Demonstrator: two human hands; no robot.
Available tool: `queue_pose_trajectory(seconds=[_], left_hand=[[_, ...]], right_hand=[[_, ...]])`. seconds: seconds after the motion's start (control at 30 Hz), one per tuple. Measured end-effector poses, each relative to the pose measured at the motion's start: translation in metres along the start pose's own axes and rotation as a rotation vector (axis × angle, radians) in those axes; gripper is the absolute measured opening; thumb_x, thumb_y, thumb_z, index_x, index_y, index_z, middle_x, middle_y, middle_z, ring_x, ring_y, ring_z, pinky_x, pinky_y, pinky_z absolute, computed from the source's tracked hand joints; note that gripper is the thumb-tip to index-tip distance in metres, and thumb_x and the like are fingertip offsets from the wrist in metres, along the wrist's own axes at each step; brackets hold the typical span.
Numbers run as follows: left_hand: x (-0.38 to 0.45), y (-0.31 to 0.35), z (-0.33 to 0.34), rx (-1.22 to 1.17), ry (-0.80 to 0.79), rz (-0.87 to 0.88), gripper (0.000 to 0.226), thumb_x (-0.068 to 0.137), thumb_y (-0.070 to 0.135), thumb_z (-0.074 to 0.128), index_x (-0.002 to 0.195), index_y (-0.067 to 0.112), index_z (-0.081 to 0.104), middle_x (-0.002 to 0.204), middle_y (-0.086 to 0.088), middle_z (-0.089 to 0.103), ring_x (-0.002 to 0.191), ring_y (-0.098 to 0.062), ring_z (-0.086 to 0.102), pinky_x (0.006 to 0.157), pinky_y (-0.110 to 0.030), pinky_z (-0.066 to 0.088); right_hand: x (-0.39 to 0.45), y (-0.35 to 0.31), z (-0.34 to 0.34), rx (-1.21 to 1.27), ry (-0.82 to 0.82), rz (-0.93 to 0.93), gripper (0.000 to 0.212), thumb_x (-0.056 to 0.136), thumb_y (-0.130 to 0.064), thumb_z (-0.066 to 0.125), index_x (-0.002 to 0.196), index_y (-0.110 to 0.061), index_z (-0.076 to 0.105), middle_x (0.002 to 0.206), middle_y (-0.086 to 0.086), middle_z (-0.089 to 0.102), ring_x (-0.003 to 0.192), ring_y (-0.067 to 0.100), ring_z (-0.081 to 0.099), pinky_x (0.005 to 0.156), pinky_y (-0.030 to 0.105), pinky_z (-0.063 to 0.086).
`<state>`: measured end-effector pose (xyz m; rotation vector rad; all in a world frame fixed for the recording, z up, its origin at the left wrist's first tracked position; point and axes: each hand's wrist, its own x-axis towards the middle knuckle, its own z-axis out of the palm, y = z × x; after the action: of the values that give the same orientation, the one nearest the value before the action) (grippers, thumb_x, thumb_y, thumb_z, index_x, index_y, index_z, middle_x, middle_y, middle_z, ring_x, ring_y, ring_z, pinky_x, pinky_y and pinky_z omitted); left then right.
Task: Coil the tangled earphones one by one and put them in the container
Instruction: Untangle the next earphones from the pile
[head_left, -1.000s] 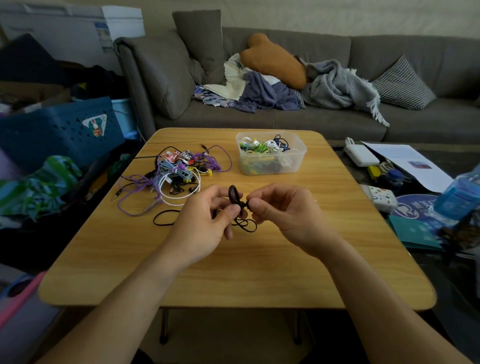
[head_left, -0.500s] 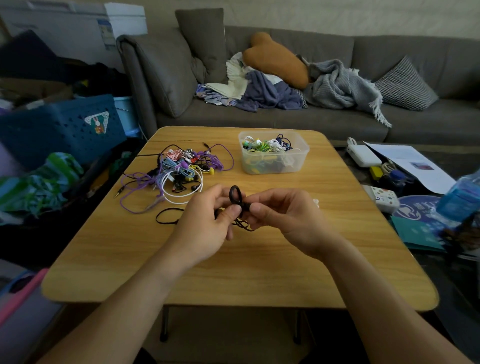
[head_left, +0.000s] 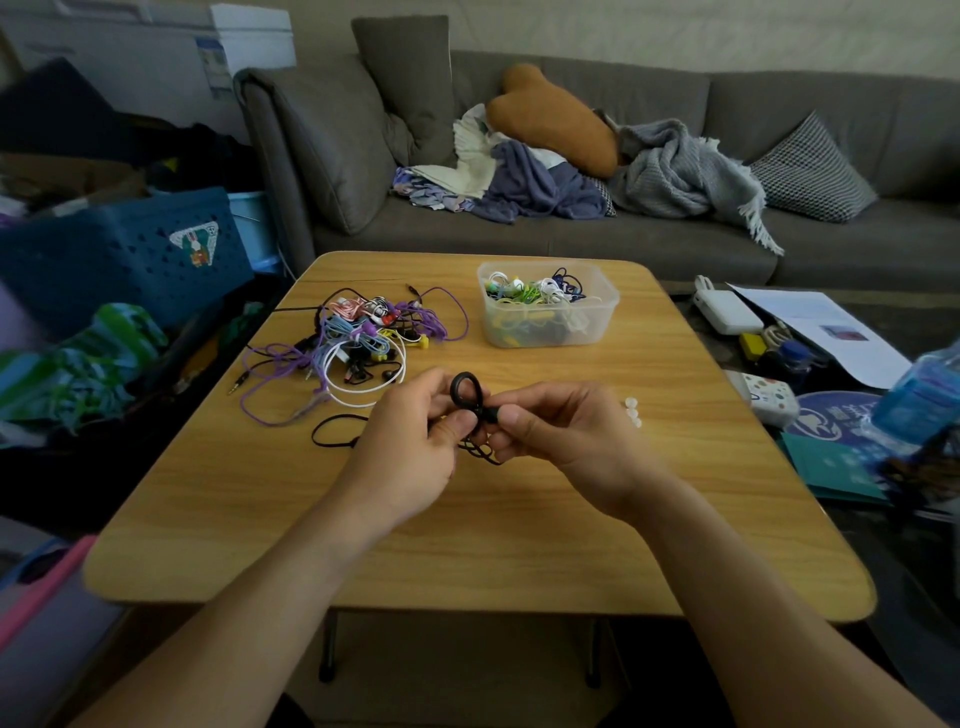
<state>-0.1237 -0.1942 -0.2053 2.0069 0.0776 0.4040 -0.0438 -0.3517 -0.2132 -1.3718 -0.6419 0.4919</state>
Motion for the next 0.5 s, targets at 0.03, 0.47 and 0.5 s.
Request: queue_pose_trajectory(seconds=[0.03,0.47,0.5], left_hand=[[0.0,0.001,0.0,0.005,0.003,0.0,0.015,0.093,-0.006,0.052,0.103,0.002,0.06,0.072,0.006,0.067,0.046,0.004,0.053,0.051,-0.008,0.036],[-0.005,0.006,0.005,0.153,0.162,0.013,0.018,0.088,-0.006,0.061,0.091,0.012,0.061,0.077,0.006,0.069,0.075,0.002,0.063,0.06,-0.006,0.043],[-0.006,0.006,0.005,0.149,0.161,0.013,0.019,0.088,-0.006,0.06,0.089,0.013,0.06,0.076,0.005,0.07,0.073,0.001,0.064,0.06,-0.006,0.043]], right_hand=[[0.0,0.0,0.001,0.018,0.001,0.001,0.017,0.086,-0.005,0.064,0.101,-0.002,0.072,0.079,0.013,0.073,0.07,0.018,0.067,0.072,0.031,0.058],[-0.002,-0.008,0.012,-0.212,0.091,-0.109,0.017,0.087,0.004,0.068,0.093,-0.01,0.075,0.071,0.0,0.074,0.065,0.01,0.07,0.066,0.02,0.054],[-0.002,-0.008,0.013,-0.267,0.106,-0.12,0.017,0.086,0.004,0.07,0.091,-0.012,0.076,0.071,-0.001,0.074,0.065,0.01,0.07,0.066,0.02,0.055]])
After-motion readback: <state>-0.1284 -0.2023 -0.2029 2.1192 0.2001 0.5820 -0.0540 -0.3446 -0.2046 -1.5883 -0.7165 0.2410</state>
